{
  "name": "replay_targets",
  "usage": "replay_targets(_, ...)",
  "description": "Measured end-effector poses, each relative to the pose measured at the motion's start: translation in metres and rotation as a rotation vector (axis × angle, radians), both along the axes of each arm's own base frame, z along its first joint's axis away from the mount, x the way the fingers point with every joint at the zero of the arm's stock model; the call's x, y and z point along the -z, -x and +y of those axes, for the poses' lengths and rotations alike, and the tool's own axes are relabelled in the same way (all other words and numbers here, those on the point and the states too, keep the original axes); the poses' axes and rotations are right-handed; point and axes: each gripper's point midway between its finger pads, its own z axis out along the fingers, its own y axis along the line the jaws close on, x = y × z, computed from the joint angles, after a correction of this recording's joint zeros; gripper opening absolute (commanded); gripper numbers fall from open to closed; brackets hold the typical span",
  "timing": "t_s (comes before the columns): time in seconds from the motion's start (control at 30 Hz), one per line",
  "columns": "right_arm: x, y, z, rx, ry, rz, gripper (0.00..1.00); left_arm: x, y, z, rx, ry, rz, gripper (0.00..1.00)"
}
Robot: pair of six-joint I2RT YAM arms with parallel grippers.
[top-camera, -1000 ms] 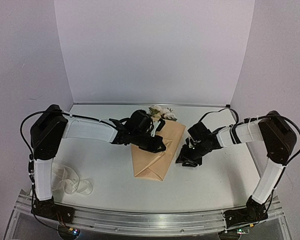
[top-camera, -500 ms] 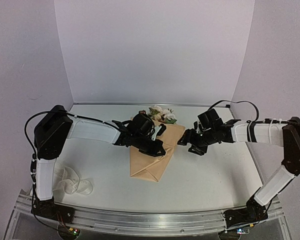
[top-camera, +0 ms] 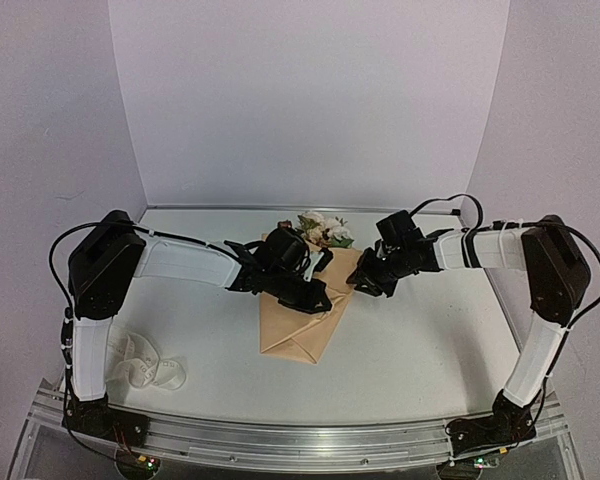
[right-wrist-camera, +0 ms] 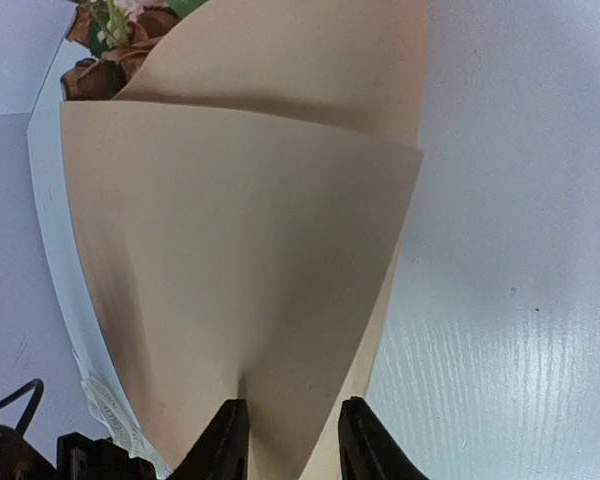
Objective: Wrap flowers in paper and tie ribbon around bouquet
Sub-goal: Fold the 2/3-folded wrapping paper at the center of the board, then adjust the folded bouquet at the center of the board.
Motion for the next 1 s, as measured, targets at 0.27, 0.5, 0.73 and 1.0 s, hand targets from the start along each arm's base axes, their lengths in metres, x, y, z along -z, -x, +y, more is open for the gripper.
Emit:
replay_targets(0.27, 0.021, -0.007, -0.003, 0.029, 0.007, 0.052, 0.0, 0.0, 0.002, 0.003, -0.018, 0.006, 0.012, 0.48)
replay_targets(0.5, 0.035, -0.025, -0.007, 0.0, 0.01, 0.059, 0.0, -0.021, 0.01, 0.029, -0.058, 0.028, 0.014, 0.32)
replay_targets(0.73, 0.043, -0.038, -0.001, -0.058, 0.0, 0.054, 0.0, 0.005, -0.005, 0.107, -0.233, -0.031, 0.076, 0.2)
replay_targets(1.0, 0.038, -0.039, 0.004, -0.097, -0.012, 0.044, 0.0, 0.034, 0.018, 0.123, -0.24, -0.094, 0.145, 0.1)
